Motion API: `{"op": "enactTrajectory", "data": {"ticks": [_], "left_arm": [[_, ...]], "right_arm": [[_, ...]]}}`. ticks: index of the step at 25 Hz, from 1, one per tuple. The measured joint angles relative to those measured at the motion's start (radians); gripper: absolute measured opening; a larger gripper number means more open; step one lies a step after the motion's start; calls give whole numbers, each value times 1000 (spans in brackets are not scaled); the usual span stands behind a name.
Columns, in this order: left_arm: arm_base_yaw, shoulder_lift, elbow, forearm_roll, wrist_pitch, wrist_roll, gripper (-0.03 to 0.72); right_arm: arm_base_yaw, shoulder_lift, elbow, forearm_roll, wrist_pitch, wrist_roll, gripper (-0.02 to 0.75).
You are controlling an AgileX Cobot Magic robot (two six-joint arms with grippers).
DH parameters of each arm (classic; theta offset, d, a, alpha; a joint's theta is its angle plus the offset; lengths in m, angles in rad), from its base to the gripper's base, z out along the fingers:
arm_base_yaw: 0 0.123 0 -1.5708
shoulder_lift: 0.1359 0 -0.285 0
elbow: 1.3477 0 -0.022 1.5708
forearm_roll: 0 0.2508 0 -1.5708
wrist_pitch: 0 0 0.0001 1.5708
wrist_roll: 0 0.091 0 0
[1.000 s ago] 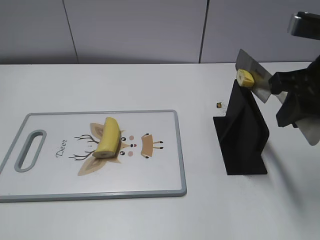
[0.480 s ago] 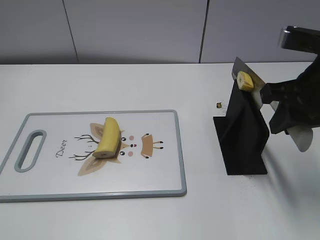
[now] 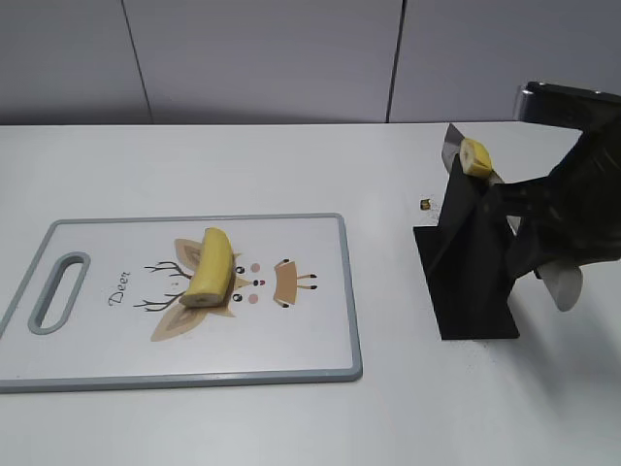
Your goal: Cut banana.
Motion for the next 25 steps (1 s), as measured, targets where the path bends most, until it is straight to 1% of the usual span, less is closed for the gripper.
{"op": "enactTrajectory", "data": {"ticks": [6, 15, 17, 20, 22, 23, 25], "left_arm": [[0, 0, 0, 0, 0, 0, 567], [0, 0, 0, 0, 0, -1, 565], [0, 0, 0, 0, 0, -1, 564], [0, 0, 0, 0, 0, -1, 564], [0, 0, 0, 0, 0, -1, 564], [0, 0, 0, 0, 0, -1, 564], [0, 0, 0, 0, 0, -1, 564]], "right_arm": [[0, 43, 0, 51, -8, -40, 160], [0, 47, 0, 57, -8, -54, 167], [0, 49, 0, 58, -7, -70, 234], [0, 45, 0, 62, -7, -92, 440], [0, 30, 0, 62, -6, -97, 554], [0, 15, 0, 62, -5, -99, 596], [0, -19, -1, 61, -5, -100, 632]]}}
